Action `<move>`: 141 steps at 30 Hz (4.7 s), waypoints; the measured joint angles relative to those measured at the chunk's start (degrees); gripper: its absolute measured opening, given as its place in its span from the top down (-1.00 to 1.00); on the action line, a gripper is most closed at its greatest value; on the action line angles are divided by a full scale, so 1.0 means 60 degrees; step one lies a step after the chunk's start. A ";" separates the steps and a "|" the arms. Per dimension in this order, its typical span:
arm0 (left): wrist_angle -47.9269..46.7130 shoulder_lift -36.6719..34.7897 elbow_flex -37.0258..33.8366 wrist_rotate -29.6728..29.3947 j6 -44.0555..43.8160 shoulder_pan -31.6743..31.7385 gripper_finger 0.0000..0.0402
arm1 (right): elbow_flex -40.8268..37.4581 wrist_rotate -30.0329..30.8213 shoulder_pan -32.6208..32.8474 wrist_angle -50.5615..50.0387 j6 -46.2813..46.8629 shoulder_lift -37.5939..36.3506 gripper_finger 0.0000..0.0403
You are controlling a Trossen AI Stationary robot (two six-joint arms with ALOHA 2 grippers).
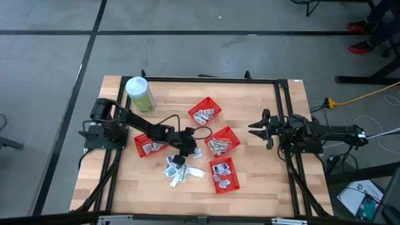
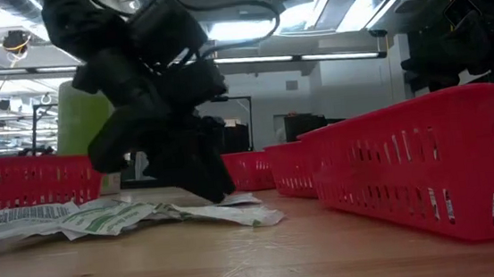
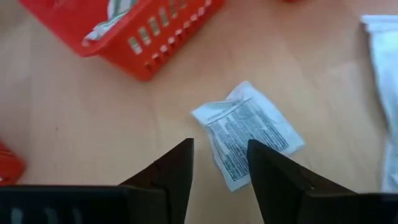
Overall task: Pick & Place First Aid Supplies
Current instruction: Put the gray towelette pack into the red container, then put the green bandage into the red container
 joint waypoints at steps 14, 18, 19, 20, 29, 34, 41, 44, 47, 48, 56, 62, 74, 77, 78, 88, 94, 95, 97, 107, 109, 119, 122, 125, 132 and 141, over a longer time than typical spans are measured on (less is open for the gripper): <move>-0.0401 0.0573 0.0167 0.1894 -0.0879 0.0601 0.55 | 0.0000 0.0000 -0.0002 0.0000 0.0000 0.0002 0.37; -0.0480 0.0543 0.0148 0.2176 -0.0769 0.0585 0.87 | 0.0000 0.0000 -0.0003 0.0000 0.0000 0.0003 0.37; -0.0482 0.0533 0.0145 0.2215 -0.0748 0.0574 0.93 | 0.0000 -0.0004 -0.0003 0.0000 0.0000 -0.0001 0.37; -0.0505 0.0480 0.0138 0.2205 -0.0733 0.0557 0.96 | 0.0000 0.0000 0.0000 0.0000 0.0000 0.0002 0.37; -0.0976 -0.0295 0.0042 0.0872 0.0116 0.0009 0.99 | 0.0000 -0.0003 0.0000 0.0000 0.0000 0.0003 0.37; -0.1012 -0.0916 0.0058 0.0028 0.0334 -0.0261 0.99 | 0.0000 -0.0004 -0.0001 0.0000 0.0000 0.0001 0.37; -0.1498 -0.1781 0.0062 -0.0865 0.0736 -0.0544 0.99 | 0.0000 0.0000 -0.0001 0.0000 0.0000 -0.0001 0.37; -0.1889 -0.2239 0.0062 -0.1096 0.0726 -0.0602 0.99 | 0.0000 0.0000 -0.0001 0.0000 0.0000 -0.0001 0.37; -0.2368 -0.2718 0.0069 -0.1235 0.0598 -0.0647 0.99 | 0.0000 0.0000 -0.0002 0.0000 0.0000 0.0000 0.37; -0.2512 -0.2855 0.0080 -0.1296 0.0519 -0.0656 0.99 | 0.0000 -0.0004 0.0001 0.0000 0.0000 0.0003 0.37; -0.4068 -0.3859 0.0091 -0.1932 -0.0114 -0.0656 0.99 | 0.0000 0.0000 0.0001 0.0000 0.0000 0.0003 0.37; -0.5464 -0.4352 0.0091 -0.2434 -0.0789 -0.0744 0.99 | 0.0000 -0.0002 -0.0001 0.0000 0.0000 0.0003 0.37; -0.7883 -0.5138 0.0091 -0.2838 -0.2278 -0.0765 0.99 | 0.0000 -0.0004 0.0000 0.0000 0.0000 0.0003 0.37; -0.8427 -0.5413 0.0091 -0.2838 -0.2597 -0.0765 0.98 | 0.0000 -0.0002 0.0001 0.0000 0.0000 0.0002 0.37; -0.8619 -0.5503 0.0091 -0.2839 -0.2732 -0.0765 0.98 | 0.0000 -0.0004 -0.0002 0.0000 0.0000 -0.0001 0.37; -1.1078 -0.6073 0.0095 -0.2749 -0.4667 -0.0765 0.98 | 0.0000 -0.0003 0.0001 0.0000 0.0000 0.0002 0.37; -1.1591 -0.6069 0.0095 -0.2820 -0.5848 -0.0765 0.99 | 0.0000 -0.0002 0.0000 0.0000 0.0000 0.0002 0.37; -1.1591 -0.6069 0.0095 -0.2820 -0.5964 -0.0765 0.98 | 0.0000 -0.0001 -0.0002 0.0000 0.0000 0.0002 0.37; -1.1595 -0.6069 0.0095 -0.2790 -0.6135 -0.0765 0.97 | 0.0000 -0.0002 -0.0002 0.0000 0.0000 0.0003 0.37; -1.1595 -0.6069 0.0095 -0.2774 -0.6124 -0.0765 0.98 | 0.0000 -0.0002 -0.0002 0.0000 0.0000 0.0003 0.37; -1.1595 -0.6069 0.0095 -0.2788 -0.5990 -0.0765 0.96 | 0.0000 -0.0002 -0.0002 0.0000 0.0000 0.0003 0.37; -1.1591 -0.6065 0.0095 -0.3118 -0.6069 -0.0765 0.72 | 0.0000 -0.0002 -0.0002 0.0000 0.0000 0.0002 0.37; -1.1591 -0.6065 0.0095 -0.3151 -0.6114 -0.0764 0.63 | 0.0000 0.0000 -0.0003 -0.0004 0.0000 0.0003 0.37; -1.1584 -0.6065 0.0095 -0.3166 -0.6227 -0.0765 0.54 | 0.0000 -0.0004 0.0001 0.0000 0.0000 0.0002 0.37; -1.1500 -0.6065 0.0094 -0.3173 -0.6222 -0.0765 0.41 | 0.0000 0.0000 -0.0002 0.0000 0.0000 0.0003 0.37; -1.0514 -0.6065 0.0095 -0.3192 -0.5326 -0.0863 0.43 | 0.0000 0.0000 -0.0002 0.0000 0.0000 0.0001 0.37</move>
